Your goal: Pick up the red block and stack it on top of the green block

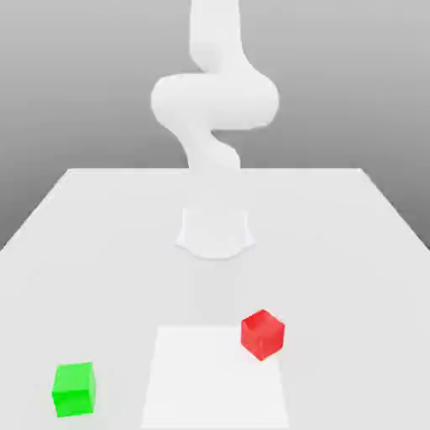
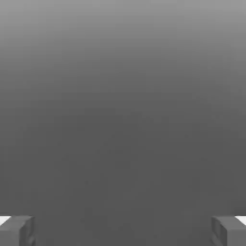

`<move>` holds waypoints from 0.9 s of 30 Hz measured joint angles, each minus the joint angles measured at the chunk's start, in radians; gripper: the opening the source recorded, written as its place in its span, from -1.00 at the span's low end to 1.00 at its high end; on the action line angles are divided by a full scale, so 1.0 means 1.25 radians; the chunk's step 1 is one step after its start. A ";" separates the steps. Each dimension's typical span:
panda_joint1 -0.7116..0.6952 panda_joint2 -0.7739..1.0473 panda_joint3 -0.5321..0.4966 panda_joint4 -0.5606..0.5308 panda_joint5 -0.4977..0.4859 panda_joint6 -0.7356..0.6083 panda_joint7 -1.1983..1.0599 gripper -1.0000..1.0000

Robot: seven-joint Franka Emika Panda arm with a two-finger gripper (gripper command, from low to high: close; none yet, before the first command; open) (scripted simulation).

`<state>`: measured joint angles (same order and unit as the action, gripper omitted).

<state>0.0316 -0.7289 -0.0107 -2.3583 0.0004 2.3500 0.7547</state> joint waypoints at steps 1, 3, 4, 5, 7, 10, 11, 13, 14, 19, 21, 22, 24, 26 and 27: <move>0.011 0.028 -0.003 -0.022 0.001 0.020 -0.018 0.00; 0.033 0.083 -0.009 -0.065 0.004 0.058 -0.054 0.00; 0.043 0.111 -0.011 -0.087 0.005 0.077 -0.072 0.00; 0.053 0.138 -0.014 -0.108 0.006 0.095 -0.090 0.00; 0.071 0.192 -0.016 -0.150 0.009 0.133 -0.126 0.00; 0.100 0.276 -0.019 -0.214 0.012 0.189 -0.180 0.00; 0.109 0.304 -0.019 -0.236 0.013 0.209 -0.198 0.00; 0.126 0.364 -0.017 -0.281 0.014 0.249 -0.236 0.00; 0.134 0.396 -0.016 -0.304 0.013 0.271 -0.255 0.00; 0.156 0.569 -0.002 -0.391 0.000 0.394 -0.323 0.00; 0.158 0.629 0.000 -0.389 0.000 0.444 -0.328 0.00; 0.157 0.659 0.001 -0.385 0.001 0.469 -0.329 0.00; 0.155 0.717 0.003 -0.378 0.002 0.519 -0.330 0.00; 0.154 0.741 0.005 -0.375 0.003 0.540 -0.330 -1.00; 0.154 0.741 0.005 -0.375 0.002 0.540 -0.330 -1.00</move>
<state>0.2236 0.1980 -0.0044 -2.8266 0.0033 3.0246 0.3419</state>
